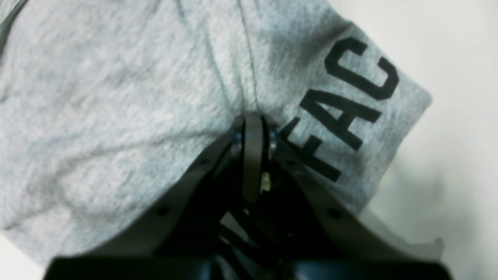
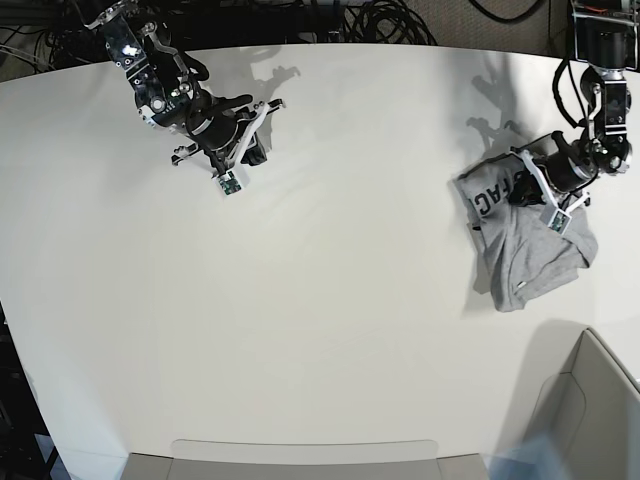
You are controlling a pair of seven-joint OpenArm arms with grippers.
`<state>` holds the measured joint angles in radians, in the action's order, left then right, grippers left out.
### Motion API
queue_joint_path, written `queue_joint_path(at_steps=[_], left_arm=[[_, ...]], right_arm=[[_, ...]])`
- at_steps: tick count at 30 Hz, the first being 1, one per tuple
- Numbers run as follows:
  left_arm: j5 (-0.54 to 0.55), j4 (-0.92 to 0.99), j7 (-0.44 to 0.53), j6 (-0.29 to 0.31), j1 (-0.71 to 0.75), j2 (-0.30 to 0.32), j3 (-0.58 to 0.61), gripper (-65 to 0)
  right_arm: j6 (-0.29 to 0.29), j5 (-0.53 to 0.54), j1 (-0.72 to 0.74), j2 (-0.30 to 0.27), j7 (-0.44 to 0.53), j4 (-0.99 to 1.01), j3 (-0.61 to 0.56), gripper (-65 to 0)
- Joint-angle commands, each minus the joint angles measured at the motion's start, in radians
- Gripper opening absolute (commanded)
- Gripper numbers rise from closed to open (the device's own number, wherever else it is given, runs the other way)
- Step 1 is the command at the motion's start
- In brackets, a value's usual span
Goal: Fold the T-shirt properly
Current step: 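Grasp the shirt bundle with the left gripper and flatten it into a square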
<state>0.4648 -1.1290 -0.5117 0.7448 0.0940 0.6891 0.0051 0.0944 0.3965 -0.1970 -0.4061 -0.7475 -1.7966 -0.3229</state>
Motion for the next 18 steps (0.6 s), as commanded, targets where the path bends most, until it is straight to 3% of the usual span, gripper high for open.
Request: queue_joint_path(at_steps=[1,9,15,18], left_arm=[[-0.134,0.025,-0.141,-0.047,0.011,0.024,0.002,-65.0],[-0.134,-0.015,-0.15,-0.047,-0.073,0.028,-0.004,-65.0],[-0.133,-0.211,-0.161,-0.047,-0.075,0.025,-0.007,-65.0],[-0.133,-0.32,-0.219,-0.047,-0.073,0.017,-0.089,-65.0]], right_arm=[[-0.003,0.006,0.009,-0.004,0.021,-0.022,0.006,-64.1],[-0.003,0.005,0.009,0.016,0.026,-0.073,0.008,-64.1],[-0.003,0.005,0.018,0.011,0.026,-0.147,0.012,-64.1],[-0.003,0.005,0.009,0.008,0.026,-0.185,0.011,-64.1]])
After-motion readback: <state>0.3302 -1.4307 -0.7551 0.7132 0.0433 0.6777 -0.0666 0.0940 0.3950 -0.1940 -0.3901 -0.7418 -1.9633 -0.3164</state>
